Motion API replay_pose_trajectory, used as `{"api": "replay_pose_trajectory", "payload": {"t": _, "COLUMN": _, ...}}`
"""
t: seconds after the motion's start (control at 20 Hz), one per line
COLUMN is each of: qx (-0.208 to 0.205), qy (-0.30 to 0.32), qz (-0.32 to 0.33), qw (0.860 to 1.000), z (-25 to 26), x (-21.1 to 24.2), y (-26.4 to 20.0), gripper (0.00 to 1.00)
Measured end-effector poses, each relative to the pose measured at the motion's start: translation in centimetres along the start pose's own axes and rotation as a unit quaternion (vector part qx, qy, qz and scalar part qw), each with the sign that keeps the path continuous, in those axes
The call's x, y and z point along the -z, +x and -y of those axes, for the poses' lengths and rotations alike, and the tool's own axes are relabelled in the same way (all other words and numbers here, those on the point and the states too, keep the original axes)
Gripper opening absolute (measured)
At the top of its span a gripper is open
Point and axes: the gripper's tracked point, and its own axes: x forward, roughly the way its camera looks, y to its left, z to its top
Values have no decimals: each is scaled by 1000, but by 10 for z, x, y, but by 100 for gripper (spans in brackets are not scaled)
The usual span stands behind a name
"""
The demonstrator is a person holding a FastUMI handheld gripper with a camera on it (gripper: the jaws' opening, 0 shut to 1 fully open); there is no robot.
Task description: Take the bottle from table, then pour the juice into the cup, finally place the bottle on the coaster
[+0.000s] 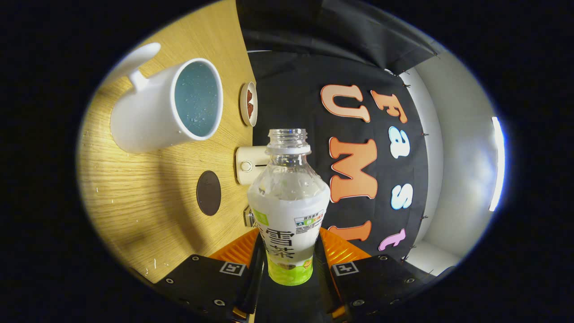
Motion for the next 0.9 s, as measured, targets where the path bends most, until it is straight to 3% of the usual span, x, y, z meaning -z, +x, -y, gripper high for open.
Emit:
{"api": "replay_pose_trajectory", "payload": {"t": 0.25, "qx": 21, "qy": -56, "qz": 19, "qw": 998, "z": 1, "x": -9, "y": -4, "gripper": 55}}
{"api": "replay_pose_trajectory", "payload": {"t": 0.9, "qx": 33, "qy": -105, "qz": 37, "qw": 993, "z": 1, "x": -10, "y": -3, "gripper": 56}}
